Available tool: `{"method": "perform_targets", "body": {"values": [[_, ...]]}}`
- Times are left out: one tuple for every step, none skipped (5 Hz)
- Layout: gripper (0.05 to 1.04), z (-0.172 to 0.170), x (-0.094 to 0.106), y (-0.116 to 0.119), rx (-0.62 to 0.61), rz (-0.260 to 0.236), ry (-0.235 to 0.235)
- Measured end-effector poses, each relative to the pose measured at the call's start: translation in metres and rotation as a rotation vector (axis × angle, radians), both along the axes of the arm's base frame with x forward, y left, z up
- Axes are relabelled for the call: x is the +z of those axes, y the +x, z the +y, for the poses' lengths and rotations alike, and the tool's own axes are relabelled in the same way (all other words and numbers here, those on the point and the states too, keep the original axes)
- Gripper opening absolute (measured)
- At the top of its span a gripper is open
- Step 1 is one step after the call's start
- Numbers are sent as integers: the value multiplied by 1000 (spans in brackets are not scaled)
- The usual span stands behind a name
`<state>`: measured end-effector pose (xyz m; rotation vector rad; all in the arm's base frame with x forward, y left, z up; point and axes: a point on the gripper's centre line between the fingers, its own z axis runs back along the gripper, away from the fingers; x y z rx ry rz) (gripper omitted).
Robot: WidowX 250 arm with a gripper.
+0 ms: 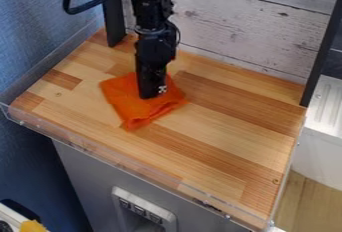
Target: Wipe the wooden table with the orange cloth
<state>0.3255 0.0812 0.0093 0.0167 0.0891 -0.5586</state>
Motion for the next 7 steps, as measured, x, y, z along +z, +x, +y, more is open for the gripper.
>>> {"method": "perform_targets", "body": {"values": [[59,14,-1,-2,148,-22,31],[59,22,-1,-2,268,-51,45],[59,34,-1,-4,371,-89,48],[59,41,-1,-3,455,-114,34],[84,47,0,-2,514,-132,13],[237,52,0,-6,573,-110,-9],[486,41,15,-22,617,-68,-20]]}}
